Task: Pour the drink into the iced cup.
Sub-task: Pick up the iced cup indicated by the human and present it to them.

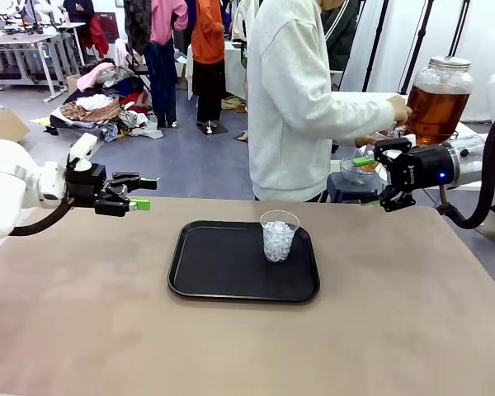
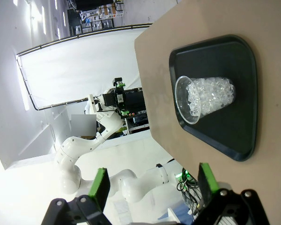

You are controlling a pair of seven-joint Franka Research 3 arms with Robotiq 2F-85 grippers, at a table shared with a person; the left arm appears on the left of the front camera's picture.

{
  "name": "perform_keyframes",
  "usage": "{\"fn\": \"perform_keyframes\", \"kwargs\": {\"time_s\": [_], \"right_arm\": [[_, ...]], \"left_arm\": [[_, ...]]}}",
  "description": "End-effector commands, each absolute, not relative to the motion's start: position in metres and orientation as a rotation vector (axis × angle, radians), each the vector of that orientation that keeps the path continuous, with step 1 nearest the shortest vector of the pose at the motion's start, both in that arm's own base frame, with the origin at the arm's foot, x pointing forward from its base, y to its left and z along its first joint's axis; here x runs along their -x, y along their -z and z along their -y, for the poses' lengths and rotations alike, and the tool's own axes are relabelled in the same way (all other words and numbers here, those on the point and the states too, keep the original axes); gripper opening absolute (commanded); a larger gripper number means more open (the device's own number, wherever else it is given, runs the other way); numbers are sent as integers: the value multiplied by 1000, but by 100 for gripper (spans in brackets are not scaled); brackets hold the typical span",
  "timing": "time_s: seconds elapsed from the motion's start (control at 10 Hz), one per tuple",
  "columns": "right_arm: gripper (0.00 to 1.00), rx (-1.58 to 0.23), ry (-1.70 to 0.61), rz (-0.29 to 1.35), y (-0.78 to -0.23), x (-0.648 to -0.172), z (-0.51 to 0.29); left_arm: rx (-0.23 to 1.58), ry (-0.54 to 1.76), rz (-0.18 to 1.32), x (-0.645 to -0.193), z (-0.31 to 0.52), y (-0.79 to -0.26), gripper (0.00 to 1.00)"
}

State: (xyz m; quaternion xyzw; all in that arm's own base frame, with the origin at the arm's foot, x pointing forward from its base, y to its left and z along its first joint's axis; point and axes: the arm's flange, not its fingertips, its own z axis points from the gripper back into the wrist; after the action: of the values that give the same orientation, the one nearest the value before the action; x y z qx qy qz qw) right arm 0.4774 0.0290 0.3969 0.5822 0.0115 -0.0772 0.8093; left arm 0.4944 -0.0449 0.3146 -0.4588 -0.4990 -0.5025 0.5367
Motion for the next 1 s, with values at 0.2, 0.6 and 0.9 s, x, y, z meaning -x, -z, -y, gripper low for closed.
{"fn": "perform_keyframes", "kwargs": {"time_s": [0.2, 0.6, 0.9], "right_arm": [[100, -1245, 162, -24, -398, -478, -30], [100, -1245, 162, -24, -398, -478, -30], [100, -1245, 162, -24, -398, -478, -30]], "left_arm": [[1092, 1198, 1190, -495, 45, -316, 100], [1092, 1198, 1190, -495, 45, -316, 100], [1092, 1198, 1190, -495, 45, -316, 100]]}}
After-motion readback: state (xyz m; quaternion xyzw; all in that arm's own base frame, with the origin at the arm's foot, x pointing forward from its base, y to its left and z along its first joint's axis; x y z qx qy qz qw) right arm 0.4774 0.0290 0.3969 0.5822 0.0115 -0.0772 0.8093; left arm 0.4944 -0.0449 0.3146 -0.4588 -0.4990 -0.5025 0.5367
